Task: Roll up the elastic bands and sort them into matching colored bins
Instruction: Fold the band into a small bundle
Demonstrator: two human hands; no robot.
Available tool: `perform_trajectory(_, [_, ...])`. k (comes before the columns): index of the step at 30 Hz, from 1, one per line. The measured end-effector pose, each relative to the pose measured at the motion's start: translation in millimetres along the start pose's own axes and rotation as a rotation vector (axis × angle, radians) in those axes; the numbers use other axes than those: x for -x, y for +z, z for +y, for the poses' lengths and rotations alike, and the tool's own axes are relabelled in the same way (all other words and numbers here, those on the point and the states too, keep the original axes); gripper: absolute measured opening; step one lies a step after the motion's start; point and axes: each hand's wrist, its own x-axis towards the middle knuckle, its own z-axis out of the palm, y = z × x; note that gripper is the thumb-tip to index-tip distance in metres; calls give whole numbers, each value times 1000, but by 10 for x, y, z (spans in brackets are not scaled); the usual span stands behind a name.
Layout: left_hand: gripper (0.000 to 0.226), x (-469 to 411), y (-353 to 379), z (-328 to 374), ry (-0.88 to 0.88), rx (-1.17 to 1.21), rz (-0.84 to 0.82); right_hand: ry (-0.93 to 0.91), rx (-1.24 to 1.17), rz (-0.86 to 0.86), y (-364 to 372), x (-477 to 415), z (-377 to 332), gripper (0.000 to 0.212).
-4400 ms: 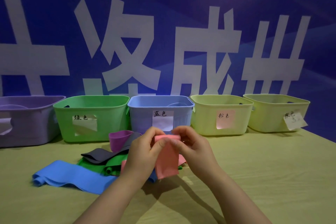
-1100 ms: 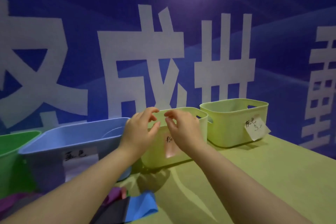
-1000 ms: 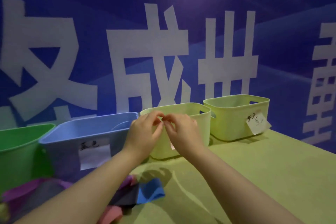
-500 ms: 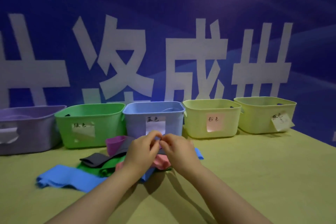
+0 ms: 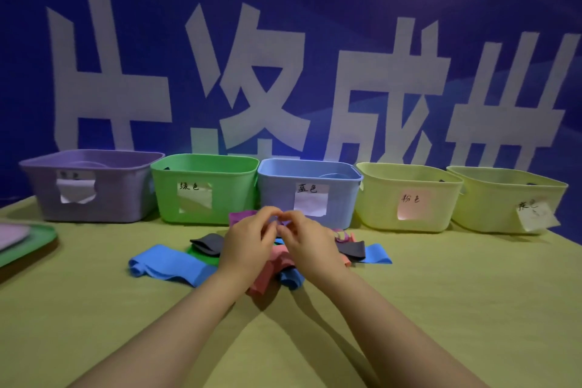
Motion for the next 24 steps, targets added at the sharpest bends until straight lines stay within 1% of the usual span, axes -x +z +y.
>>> perform_trajectory(2, [18, -4, 12, -57, 21, -17, 2, -4, 38, -13, 25, -31, 30, 30])
perform_trajectory(5, [32, 25, 114, -172, 99, -116, -46, 15, 80, -42, 86, -34, 122, 34])
perform_trajectory(8, [32, 102, 247, -243, 5, -210, -187, 24, 130, -94, 202, 47, 212, 38])
perform_trajectory(10, [39, 145, 312, -272, -49, -270, -313, 12, 197, -147, 271, 100, 265, 38])
perform_trajectory(12, [41, 150, 319, -273, -61, -317, -348, 11, 235, -151, 277, 106, 283, 36])
perform_trajectory(17, [37, 147, 278, -299, -51, -311, -288, 12, 199, -96, 226, 91, 261, 29])
perform_trajectory(19, [34, 150, 259, -301, -47, -262, -258, 29, 170, -54, 193, 100, 280, 24])
perform_trajectory(22, [21, 126, 208, -255, -89, -53, -133, 66, 103, 4, 158, 101, 277, 22])
perform_trajectory(24, [10, 95, 171, -196, -152, 129, -35, 39, 63, 55, 137, 115, 238, 21])
